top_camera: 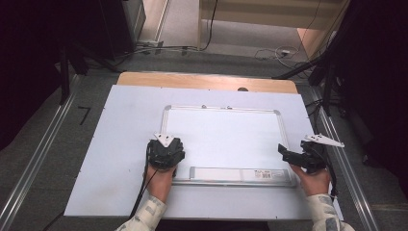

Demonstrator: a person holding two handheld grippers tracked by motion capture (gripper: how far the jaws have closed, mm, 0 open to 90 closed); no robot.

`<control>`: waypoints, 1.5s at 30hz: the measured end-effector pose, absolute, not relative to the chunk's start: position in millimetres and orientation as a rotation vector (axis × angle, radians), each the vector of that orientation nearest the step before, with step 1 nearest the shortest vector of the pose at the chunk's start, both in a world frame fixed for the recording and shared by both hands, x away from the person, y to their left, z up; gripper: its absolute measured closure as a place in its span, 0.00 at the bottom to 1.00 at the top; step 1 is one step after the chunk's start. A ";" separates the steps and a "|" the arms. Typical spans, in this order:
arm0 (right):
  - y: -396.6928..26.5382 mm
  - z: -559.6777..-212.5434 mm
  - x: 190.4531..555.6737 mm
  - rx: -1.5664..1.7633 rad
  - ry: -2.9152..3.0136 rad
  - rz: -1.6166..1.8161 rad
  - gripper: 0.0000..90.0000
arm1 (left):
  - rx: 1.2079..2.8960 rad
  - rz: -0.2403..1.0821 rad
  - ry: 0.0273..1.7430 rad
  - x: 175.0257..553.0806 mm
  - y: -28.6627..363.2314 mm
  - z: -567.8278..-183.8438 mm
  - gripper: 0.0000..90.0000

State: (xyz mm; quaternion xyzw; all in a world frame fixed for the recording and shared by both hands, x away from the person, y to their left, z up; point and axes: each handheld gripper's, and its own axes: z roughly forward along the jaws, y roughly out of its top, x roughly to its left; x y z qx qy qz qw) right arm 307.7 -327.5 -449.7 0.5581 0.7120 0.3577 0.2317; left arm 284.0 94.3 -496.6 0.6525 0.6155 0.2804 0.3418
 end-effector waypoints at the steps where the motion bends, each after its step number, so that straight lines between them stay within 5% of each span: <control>1: -327.3 -449.7 307.7 1.533 1.957 0.984 0.09 | 1.696 0.729 1.600 284.0 94.3 -496.7 0.44; 45: -327.7 -448.9 306.7 1.530 1.954 0.983 0.09 | 1.608 0.619 1.501 287.4 112.3 -456.1 0.23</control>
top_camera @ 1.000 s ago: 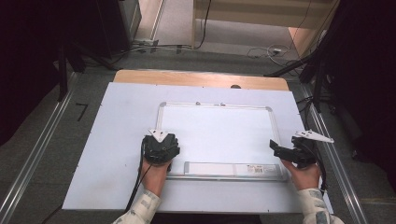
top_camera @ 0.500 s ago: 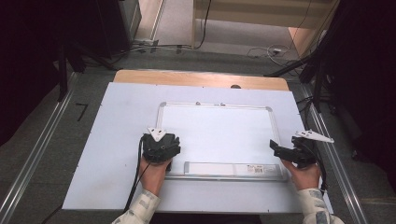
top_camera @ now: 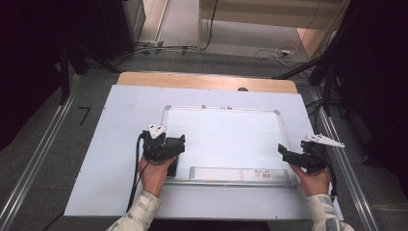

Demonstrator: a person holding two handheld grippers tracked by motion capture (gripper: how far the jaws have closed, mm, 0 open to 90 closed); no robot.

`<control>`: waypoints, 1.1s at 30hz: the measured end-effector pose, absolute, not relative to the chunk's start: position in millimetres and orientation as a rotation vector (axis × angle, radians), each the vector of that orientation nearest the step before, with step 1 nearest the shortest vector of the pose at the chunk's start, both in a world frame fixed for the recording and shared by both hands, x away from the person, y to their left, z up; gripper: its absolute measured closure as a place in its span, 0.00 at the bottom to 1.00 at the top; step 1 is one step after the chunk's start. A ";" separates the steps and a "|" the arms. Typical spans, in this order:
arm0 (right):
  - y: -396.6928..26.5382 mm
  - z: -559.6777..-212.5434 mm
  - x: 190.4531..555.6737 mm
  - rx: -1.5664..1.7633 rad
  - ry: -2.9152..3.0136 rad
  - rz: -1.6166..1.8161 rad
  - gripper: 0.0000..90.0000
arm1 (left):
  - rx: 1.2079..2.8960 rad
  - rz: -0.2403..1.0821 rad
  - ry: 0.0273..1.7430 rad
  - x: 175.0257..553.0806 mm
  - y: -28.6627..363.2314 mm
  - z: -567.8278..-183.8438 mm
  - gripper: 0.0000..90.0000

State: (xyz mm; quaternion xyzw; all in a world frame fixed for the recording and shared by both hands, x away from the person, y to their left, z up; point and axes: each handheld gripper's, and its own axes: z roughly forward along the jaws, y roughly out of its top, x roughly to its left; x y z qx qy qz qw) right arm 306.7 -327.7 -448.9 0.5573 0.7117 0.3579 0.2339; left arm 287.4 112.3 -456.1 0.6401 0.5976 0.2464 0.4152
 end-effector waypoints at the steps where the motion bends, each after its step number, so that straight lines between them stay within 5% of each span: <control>1: -327.7 -448.9 306.9 1.531 1.954 0.984 0.09 | 1.608 0.617 1.502 288.5 113.2 -454.4 0.22; 33: -328.6 -449.0 306.0 1.535 1.949 0.977 0.09 | 1.560 0.666 1.586 269.0 192.1 -456.6 0.22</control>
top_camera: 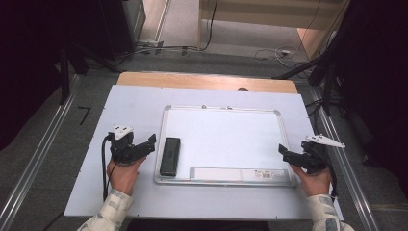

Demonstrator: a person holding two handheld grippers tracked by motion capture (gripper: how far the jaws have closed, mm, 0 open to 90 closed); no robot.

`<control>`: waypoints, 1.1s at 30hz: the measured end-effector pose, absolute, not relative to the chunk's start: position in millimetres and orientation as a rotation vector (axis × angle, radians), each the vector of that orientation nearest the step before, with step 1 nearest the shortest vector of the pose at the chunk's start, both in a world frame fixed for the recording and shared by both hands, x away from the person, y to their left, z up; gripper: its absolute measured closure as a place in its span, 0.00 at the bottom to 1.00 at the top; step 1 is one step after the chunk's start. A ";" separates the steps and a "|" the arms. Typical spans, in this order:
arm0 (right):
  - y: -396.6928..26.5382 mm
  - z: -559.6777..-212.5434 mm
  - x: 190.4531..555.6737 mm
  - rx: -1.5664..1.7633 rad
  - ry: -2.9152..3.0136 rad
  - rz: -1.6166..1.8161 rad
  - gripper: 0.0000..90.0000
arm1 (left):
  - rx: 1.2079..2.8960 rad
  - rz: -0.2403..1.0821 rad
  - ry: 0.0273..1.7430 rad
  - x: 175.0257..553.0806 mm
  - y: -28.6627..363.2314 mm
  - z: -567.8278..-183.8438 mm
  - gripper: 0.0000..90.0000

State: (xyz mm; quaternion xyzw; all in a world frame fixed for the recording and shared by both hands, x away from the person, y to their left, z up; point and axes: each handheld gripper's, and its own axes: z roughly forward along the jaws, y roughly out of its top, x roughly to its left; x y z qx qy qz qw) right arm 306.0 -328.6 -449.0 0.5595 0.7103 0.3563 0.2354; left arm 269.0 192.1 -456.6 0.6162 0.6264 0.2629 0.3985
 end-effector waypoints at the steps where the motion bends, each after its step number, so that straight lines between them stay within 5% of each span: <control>1: -328.9 -449.1 306.0 1.535 1.950 0.978 0.09 | 1.562 0.671 1.592 268.6 193.8 -457.5 0.22; 33: -332.3 -449.8 304.9 1.548 1.938 0.969 0.09 | 1.525 0.679 1.635 244.4 244.8 -468.0 0.22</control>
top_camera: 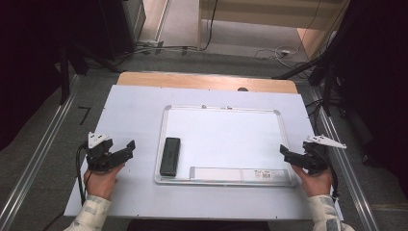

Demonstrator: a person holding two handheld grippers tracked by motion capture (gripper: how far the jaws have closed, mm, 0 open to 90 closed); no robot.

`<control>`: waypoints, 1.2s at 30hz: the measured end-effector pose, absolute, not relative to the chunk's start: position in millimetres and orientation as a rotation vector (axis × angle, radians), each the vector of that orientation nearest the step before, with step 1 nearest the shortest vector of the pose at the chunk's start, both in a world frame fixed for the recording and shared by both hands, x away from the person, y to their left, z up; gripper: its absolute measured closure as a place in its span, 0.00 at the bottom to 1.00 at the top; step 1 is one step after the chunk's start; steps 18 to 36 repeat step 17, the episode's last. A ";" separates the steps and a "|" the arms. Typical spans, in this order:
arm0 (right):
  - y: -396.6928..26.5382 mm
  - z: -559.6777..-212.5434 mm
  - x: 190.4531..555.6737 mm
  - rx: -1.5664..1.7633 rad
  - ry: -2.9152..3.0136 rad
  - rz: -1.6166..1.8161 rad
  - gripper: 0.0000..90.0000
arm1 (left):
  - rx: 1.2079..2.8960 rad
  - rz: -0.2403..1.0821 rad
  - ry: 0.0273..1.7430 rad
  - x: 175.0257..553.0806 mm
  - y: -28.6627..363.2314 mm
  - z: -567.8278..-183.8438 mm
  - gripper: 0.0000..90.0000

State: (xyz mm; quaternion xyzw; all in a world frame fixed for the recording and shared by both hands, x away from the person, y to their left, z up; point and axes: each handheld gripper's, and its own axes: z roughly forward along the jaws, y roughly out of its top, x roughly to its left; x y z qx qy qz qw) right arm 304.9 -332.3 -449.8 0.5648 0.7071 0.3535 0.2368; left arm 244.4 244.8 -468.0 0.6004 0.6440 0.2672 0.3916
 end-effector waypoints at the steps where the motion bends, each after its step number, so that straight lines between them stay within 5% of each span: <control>1: -332.5 -449.8 304.8 1.550 1.937 0.969 0.09 | 1.522 0.680 1.638 243.7 245.8 -468.1 0.22; 36: -334.8 -450.0 304.8 1.556 1.929 0.970 0.09 | 1.531 0.690 1.659 241.0 250.0 -476.6 0.23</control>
